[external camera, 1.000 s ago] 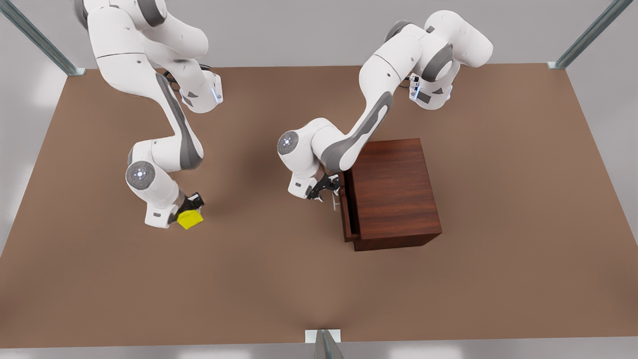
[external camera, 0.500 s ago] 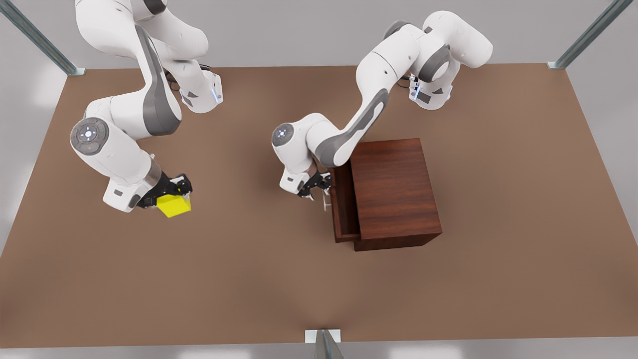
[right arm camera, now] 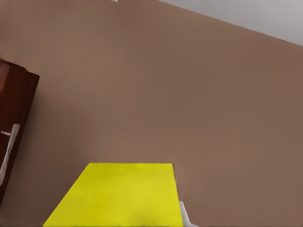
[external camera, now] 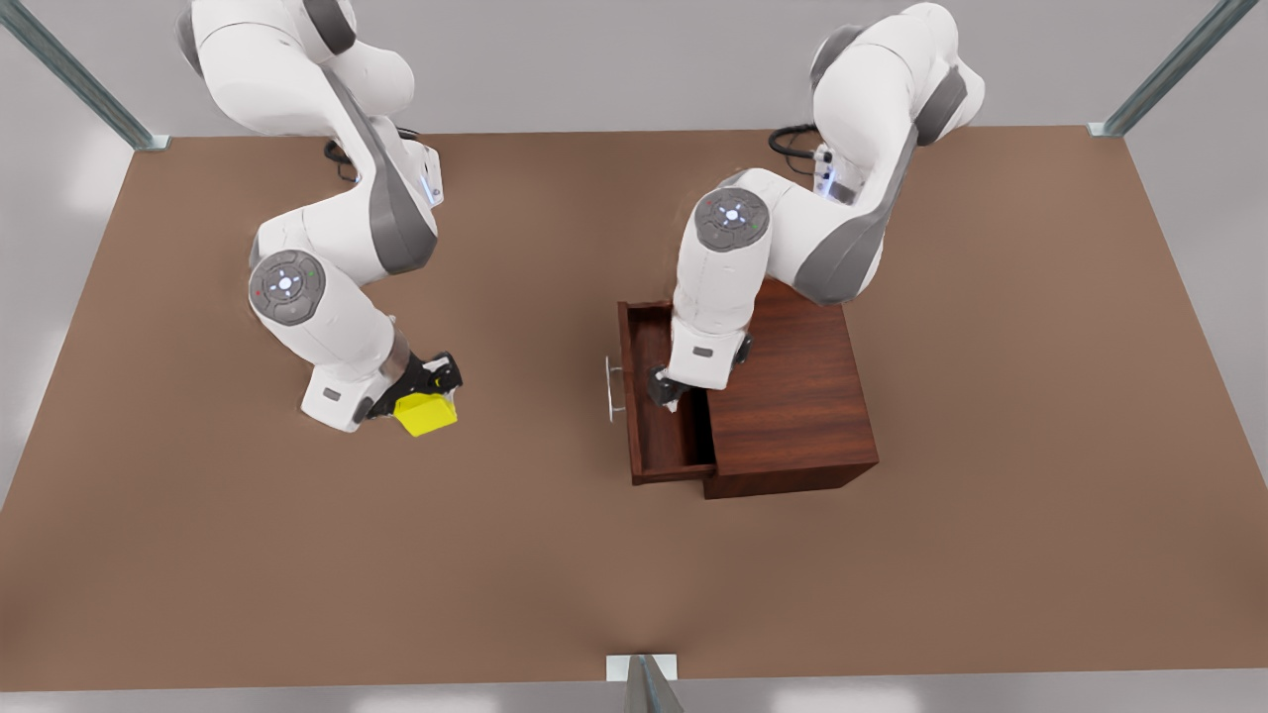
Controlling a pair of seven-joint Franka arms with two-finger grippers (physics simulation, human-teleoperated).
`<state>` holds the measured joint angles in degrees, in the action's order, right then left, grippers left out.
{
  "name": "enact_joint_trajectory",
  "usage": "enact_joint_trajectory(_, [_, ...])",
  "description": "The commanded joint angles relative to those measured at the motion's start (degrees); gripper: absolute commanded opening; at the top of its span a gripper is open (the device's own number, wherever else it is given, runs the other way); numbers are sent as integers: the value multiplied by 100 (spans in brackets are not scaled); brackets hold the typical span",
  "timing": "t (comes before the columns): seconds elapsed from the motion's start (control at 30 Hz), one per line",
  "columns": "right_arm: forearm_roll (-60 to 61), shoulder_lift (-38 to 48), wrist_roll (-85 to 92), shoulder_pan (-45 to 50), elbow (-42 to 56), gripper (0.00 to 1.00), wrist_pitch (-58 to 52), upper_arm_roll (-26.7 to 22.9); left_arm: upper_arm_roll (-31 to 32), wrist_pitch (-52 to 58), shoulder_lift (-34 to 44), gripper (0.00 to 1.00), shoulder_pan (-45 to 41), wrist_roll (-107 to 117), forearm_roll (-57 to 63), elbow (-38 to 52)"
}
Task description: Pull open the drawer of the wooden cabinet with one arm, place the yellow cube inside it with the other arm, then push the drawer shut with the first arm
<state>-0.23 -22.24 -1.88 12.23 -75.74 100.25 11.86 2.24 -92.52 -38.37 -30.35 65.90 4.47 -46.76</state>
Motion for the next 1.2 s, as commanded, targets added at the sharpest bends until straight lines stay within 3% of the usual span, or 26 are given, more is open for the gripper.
enact_joint_trajectory(0.0, [-47, -262, -2245, 340, 383, 63, 21, 9, -13, 1253, 145, 100, 766, -3528, -500, -8])
enact_joint_trajectory(0.1, [-47, -685, -2799, 859, 832, 64, 109, 18, -48, 1395, 154, 100, 1980, -6166, -500, -44])
enact_joint_trajectory(0.13, [-47, -860, -3019, 982, 1060, 64, 171, 9, -74, 1395, 154, 100, 2033, -6440, -482, -44])
enact_joint_trajectory(0.17, [-47, -1150, -3344, 1184, 1525, 64, 171, 18, -75, 1281, 608, 100, 2235, -6485, -500, -628])
enact_joint_trajectory(0.2, [-47, -1379, -3643, 1361, 1817, 64, 188, 9, -66, -2, 2235, 100, 2332, -6476, -526, -3135])
enact_joint_trajectory(0.23, [-47, -1502, -3828, 1527, 1957, 64, 276, 0, -66, 58, 2466, 100, 2446, -6476, -518, -3375])
enact_joint_trajectory(0.43, [23, -1845, -4557, 2002, 2046, 64, 715, 18, -66, 366, 2246, 100, 2315, -6240, -509, -3102])
enact_joint_trajectory(0.47, [23, -1915, -4672, 2090, 2046, 64, 944, 0, -57, 480, 2246, 97, 2315, -4897, -631, -3102])
enact_joint_trajectory(0.53, [32, -2021, -4716, 2222, 2046, 64, 1129, 0, -48, 480, 2255, 21, 2236, -2681, -887, -3102])
enact_joint_trajectory(0.63, [23, -2232, -4716, 2336, 2046, 65, 1454, -8, -57, 463, 2246, 21, 1954, -1169, -1089, -3093])
enact_joint_trajectory(0.73, [32, -2285, -4707, 2336, 2002, 76, 1472, -26, -57, 410, 2237, 21, 1840, -211, -1238, -3093])
enact_joint_trajectory(0.8, [14, -2311, -4698, 2371, 1966, 76, 1454, -17, -48, 261, 2114, 21, 1699, 879, -1308, -3076])
enact_joint_trajectory(0.83, [14, -2302, -4698, 2389, 1931, 92, 1428, -17, -48, 173, 2096, 21, 1699, 1257, -1528, -3076])
enact_joint_trajectory(0.87, [6, -2302, -4698, 2389, 1896, 100, 1410, -17, -48, 103, 2070, 21, 1620, 1504, -1563, -3076])
enact_joint_trajectory(0.97, [6, -2285, -4637, 2380, 1808, 100, 1392, -17, -48, 50, 2035, 21, 1620, 1794, -1730, -3041])
enact_joint_trajectory(1.07, [-653, -1574, -4567, 1801, 1800, 100, 647, -70, -48, -512, 1938, 21, 1322, 2883, -1967, -3041])
enact_joint_trajectory(1.13, [-689, -835, -3258, 870, 1651, 100, -286, -8, -48, -960, 1807, 21, 1005, 3657, -2082, -3041])
enact_joint_trajectory(1.17, [-654, -72, -2319, 204, 941, 100, -330, 0, -48, -1354, 1640, 21, 813, 4305, -2178, -3041])
